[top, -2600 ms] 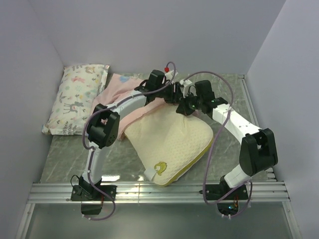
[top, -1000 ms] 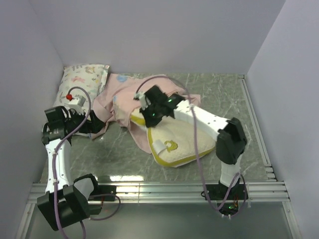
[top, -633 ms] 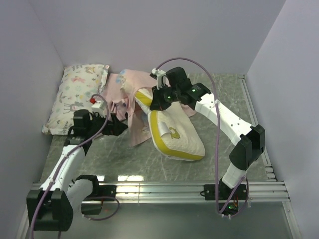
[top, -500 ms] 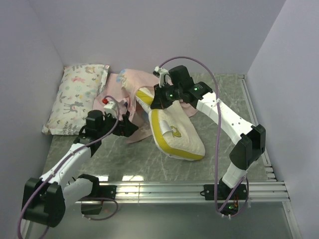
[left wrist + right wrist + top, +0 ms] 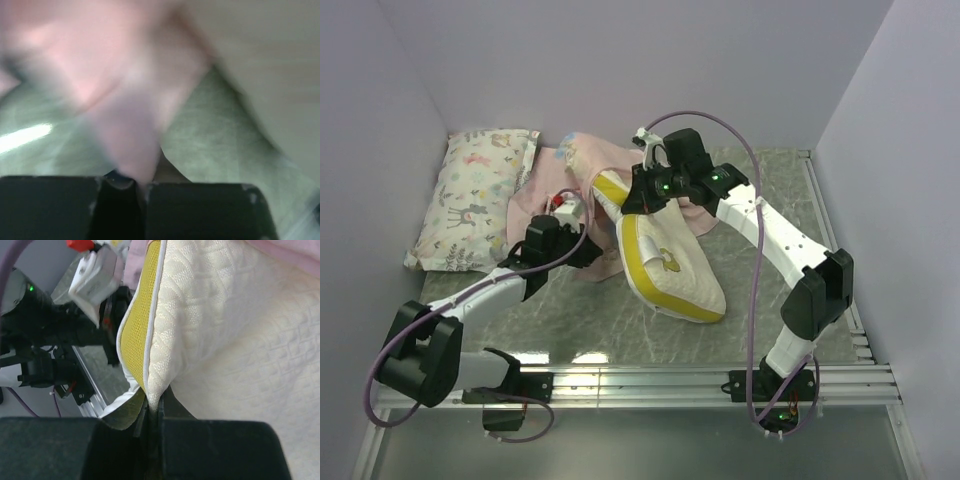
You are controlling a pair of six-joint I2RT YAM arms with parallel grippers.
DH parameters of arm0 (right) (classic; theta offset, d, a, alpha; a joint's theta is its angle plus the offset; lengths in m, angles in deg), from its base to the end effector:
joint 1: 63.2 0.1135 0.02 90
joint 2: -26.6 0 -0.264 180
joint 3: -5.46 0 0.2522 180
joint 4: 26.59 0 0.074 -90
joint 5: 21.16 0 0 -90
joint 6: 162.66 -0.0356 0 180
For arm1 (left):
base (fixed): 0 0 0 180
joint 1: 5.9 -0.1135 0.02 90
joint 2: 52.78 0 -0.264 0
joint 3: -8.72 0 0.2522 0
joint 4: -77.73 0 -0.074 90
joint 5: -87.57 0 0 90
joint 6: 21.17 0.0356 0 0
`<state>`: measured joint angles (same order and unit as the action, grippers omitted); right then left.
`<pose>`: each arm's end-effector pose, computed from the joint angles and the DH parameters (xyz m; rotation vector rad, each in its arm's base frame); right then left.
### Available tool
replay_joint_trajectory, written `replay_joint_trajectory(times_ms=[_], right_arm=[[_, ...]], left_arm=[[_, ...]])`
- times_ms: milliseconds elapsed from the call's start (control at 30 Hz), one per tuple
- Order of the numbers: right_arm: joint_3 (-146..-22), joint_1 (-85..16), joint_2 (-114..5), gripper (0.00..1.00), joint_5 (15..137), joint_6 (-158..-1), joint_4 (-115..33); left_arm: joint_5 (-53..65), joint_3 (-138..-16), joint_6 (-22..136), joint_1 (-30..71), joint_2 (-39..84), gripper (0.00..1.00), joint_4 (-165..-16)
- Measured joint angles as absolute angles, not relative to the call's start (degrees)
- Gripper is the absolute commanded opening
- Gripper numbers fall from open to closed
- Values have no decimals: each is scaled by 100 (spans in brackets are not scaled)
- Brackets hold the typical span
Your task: Put the pillow into the pillowcase
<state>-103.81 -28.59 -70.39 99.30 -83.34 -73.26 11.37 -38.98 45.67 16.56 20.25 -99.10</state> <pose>0.3066 0.2335 0.3700 -0.7779 2.1215 1.0162 0.2429 -0.1096 0.2063 0.1404 2.1317 -0.7291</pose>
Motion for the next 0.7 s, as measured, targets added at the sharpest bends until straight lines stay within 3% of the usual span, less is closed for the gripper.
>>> replay_joint_trajectory(times_ms=[133, 300, 433, 600, 633, 700], right_arm=[[-10365, -2862, -7070, 0, 9738, -8434, -7162], [-10343, -2853, -7409, 0, 9406, -8799, -6602], [-10061, -2739, -7820, 0, 9375, -9245, -5730], [-9751, -2335, -8681, 0, 9521, -9440, -5190], [-9653, -2232, -8865, 0, 9546, -9457, -5109], [-9382, -2057, -9109, 0, 9554, -9496, -4993]], left_arm=[[2440, -4311, 4626, 2183, 1874, 0, -9580], [4038, -4728, 5019, 2592, 679, 0, -8623], [4665, -5025, 5680, 2555, 305, 0, -7681], [4936, -5041, 6399, 2607, 797, 1, -6736], [4934, -5041, 6552, 2622, 897, 3, -6577], [4903, -5038, 6886, 2646, 980, 20, -6234]])
